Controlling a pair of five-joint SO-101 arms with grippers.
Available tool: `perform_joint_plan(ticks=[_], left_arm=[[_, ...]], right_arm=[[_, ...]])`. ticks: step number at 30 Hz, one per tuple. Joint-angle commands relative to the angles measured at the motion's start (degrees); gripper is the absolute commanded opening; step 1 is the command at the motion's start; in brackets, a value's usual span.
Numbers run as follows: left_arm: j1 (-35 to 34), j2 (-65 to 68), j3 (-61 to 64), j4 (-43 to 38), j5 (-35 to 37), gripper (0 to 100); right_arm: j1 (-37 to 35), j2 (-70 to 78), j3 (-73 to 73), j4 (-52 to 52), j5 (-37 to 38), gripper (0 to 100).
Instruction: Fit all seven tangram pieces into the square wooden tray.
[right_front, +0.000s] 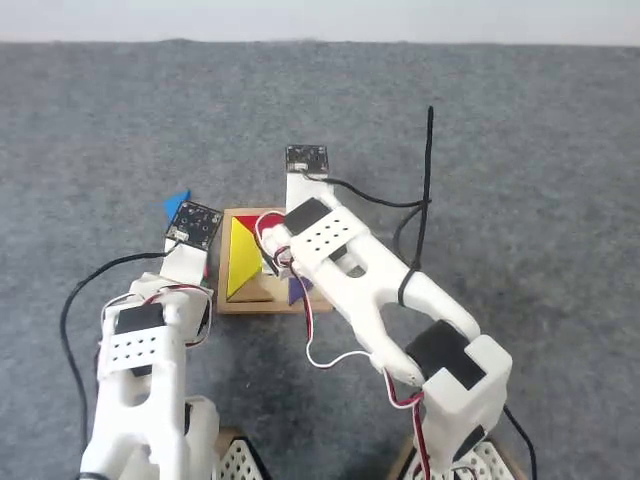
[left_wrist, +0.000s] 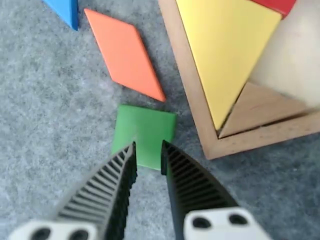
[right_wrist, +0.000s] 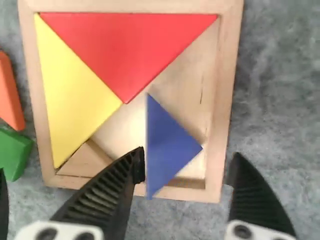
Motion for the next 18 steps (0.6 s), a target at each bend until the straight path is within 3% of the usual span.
perform_joint_plan(ticks=[1, 5, 8, 10, 15, 18], left_arm=[[-0.5, -1.9, -0.5, -1.2, -0.4, 8], [-0.4, -1.9, -0.5, -1.2, -0.4, 8], [-0.4, -1.9, -0.4, -1.2, -0.4, 8], [-0.4, -1.9, -0.4, -1.2, -0.4, 8], [-0.4, -1.9, -0.4, -1.2, -0.4, 8], [-0.4, -1.9, -0.4, -1.2, -0.4, 8]], right_arm=[[-1.4, -0.7, -3.1, -0.7, -0.5, 29.1], [-1.2, -0.9, -4.0, 0.0, 1.8, 28.8], [0.2, -0.9, -7.3, 3.6, 12.0, 27.7], [1.5, -0.9, -11.0, 7.9, 23.8, 23.2], [5.8, -0.8, -17.3, 19.4, 62.2, 3.9], [7.4, -0.7, -14.0, 22.4, 79.7, 2.0]])
